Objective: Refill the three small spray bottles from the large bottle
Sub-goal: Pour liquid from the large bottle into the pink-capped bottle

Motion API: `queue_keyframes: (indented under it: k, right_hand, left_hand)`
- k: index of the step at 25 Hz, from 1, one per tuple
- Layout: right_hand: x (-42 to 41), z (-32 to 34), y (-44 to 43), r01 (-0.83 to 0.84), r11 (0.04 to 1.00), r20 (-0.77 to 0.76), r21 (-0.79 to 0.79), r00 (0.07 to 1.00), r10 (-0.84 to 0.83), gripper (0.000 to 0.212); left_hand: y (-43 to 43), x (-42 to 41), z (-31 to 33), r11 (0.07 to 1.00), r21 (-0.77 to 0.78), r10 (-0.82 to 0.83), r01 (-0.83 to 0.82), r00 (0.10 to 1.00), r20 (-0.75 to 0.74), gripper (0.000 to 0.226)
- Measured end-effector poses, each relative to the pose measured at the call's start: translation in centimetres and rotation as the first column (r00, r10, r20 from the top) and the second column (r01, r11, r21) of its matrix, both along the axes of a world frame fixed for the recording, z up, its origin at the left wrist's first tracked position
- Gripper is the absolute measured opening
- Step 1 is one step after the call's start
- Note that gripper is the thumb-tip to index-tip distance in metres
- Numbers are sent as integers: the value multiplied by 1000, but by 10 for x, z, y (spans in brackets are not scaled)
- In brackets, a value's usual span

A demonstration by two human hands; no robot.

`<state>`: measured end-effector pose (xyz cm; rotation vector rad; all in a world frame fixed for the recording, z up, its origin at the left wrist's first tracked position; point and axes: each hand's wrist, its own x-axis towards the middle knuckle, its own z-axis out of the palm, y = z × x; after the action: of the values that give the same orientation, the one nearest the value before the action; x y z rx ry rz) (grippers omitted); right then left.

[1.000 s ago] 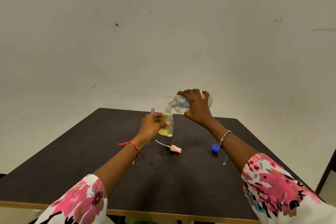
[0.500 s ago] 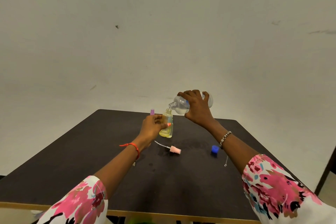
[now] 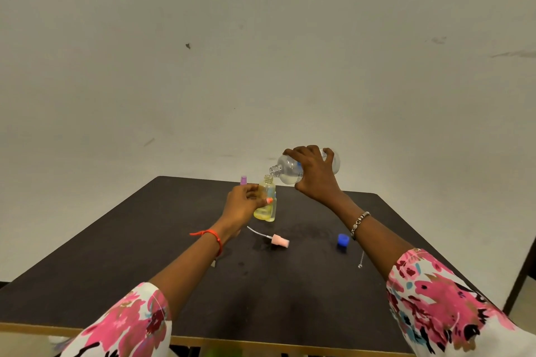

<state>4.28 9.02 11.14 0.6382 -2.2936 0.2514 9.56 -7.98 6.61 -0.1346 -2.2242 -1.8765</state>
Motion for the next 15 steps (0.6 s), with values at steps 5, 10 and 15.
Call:
queue_keyframes:
  k: [5, 10, 15]
  right_hand:
    - [1, 1, 0, -4, 1000, 5, 8, 1000, 3, 60]
    - [2, 0, -1, 9, 1000, 13, 16, 1000, -9, 62]
    - [2, -1, 1, 10, 1000, -5, 19, 1000, -10, 61]
  left_hand:
    - [-1, 1, 1, 1000, -13, 0, 0, 1000, 1, 45]
    - [0, 4, 1, 1000, -9, -7, 7, 1000, -11, 43]
    - [1, 6, 1, 1000, -13, -10, 10, 1000, -13, 45]
